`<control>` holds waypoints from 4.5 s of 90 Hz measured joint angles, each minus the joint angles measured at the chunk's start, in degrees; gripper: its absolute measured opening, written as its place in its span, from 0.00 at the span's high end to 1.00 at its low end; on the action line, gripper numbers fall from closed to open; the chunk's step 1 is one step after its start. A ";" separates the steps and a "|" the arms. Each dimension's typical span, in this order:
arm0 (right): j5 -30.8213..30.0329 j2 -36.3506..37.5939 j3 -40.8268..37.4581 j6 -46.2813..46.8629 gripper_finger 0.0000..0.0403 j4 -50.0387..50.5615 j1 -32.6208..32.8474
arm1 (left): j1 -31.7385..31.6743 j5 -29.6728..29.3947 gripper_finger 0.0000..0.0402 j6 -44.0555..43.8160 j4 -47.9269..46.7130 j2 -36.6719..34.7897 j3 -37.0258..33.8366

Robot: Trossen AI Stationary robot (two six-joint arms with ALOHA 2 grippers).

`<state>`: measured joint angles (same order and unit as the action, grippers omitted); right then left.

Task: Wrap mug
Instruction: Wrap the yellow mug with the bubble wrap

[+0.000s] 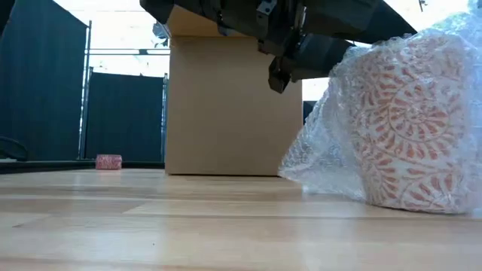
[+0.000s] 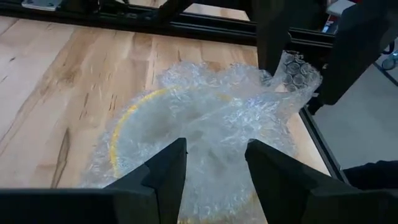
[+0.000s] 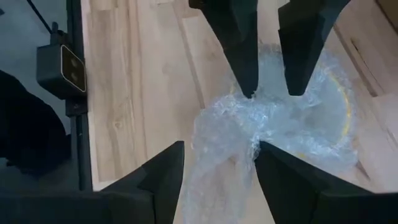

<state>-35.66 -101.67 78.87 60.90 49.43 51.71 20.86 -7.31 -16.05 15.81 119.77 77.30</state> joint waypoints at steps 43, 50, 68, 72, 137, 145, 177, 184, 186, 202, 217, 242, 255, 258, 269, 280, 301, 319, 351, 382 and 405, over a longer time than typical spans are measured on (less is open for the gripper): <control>-0.40 -0.02 0.00 -4.09 0.40 0.02 -0.71 | 0.00 0.02 0.60 -0.04 -0.02 0.00 0.00; -0.42 -0.02 0.00 -4.99 0.39 0.07 -0.81 | 0.00 0.00 0.60 -0.04 0.00 0.01 0.00; 0.02 -0.02 0.00 -7.21 0.39 0.08 -1.71 | 0.00 0.00 0.60 -0.06 0.02 0.02 -0.04; 0.06 0.08 0.00 -8.13 0.39 0.10 -1.87 | 0.00 0.00 0.60 -0.07 0.03 0.02 -0.04; 4.26 1.92 0.00 -17.17 0.39 3.41 -6.47 | 0.00 0.02 0.60 -0.06 0.23 0.04 -0.02; 3.96 3.61 0.04 -17.37 0.39 3.82 -7.68 | 0.00 0.03 0.60 -0.04 0.22 0.04 -0.02; 10.26 1.79 0.04 -20.73 0.39 6.47 -13.01 | 0.02 0.02 0.60 -0.03 0.24 0.04 0.00; 10.36 1.73 0.04 -20.89 0.39 6.49 -14.36 | 0.00 0.02 0.60 -0.07 0.24 0.04 0.00; 10.50 1.54 0.04 -20.90 0.39 6.50 -14.71 | 0.00 0.02 0.60 -0.07 0.25 0.04 0.00; 15.05 0.04 0.10 -21.73 0.39 6.80 -17.27 | 0.00 -0.03 0.60 -0.15 0.19 0.04 -0.08; 16.87 -1.69 0.13 -21.56 0.39 7.62 -18.32 | 0.02 0.21 0.60 -0.10 0.66 0.07 -0.04; 14.45 -4.56 0.09 -19.67 0.39 7.75 -19.83 | 0.07 0.15 0.60 0.09 0.81 0.07 -0.07; 15.27 -4.54 0.05 -20.01 0.39 7.95 -20.09 | 0.07 0.17 0.60 0.03 0.87 0.07 -0.04; 15.76 -4.22 0.00 -20.03 0.39 7.98 -20.12 | 0.07 0.15 0.60 -0.02 0.85 0.07 -0.04; 17.03 -2.19 -0.31 -19.33 0.39 8.69 -20.00 | 0.07 0.17 0.60 -0.11 0.83 0.07 0.02; 16.73 1.06 -0.04 -18.13 0.39 9.59 -19.74 | 0.07 0.06 0.60 0.00 0.83 0.07 0.05; 16.97 6.70 -0.05 -15.85 0.39 11.76 -18.49 | 0.07 0.08 0.60 -0.02 0.81 0.07 0.04; 19.02 9.25 -0.04 -11.70 0.39 11.74 -15.43 | 0.07 0.06 0.60 -0.04 0.81 0.07 0.04; 16.27 -0.71 -0.02 -10.79 0.39 11.51 -17.62 | 0.07 0.06 0.60 -0.07 0.89 0.07 0.02; 19.02 -7.88 0.39 -12.62 0.39 10.25 -20.71 | 0.07 0.06 0.60 0.22 0.96 0.11 0.00; 19.41 -4.58 -0.10 -13.31 0.39 9.76 -20.68 | 0.07 0.06 0.60 -0.11 1.02 0.11 0.00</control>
<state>-16.25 -106.25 78.78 47.59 59.19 31.04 20.93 -7.25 -16.16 16.84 119.87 77.30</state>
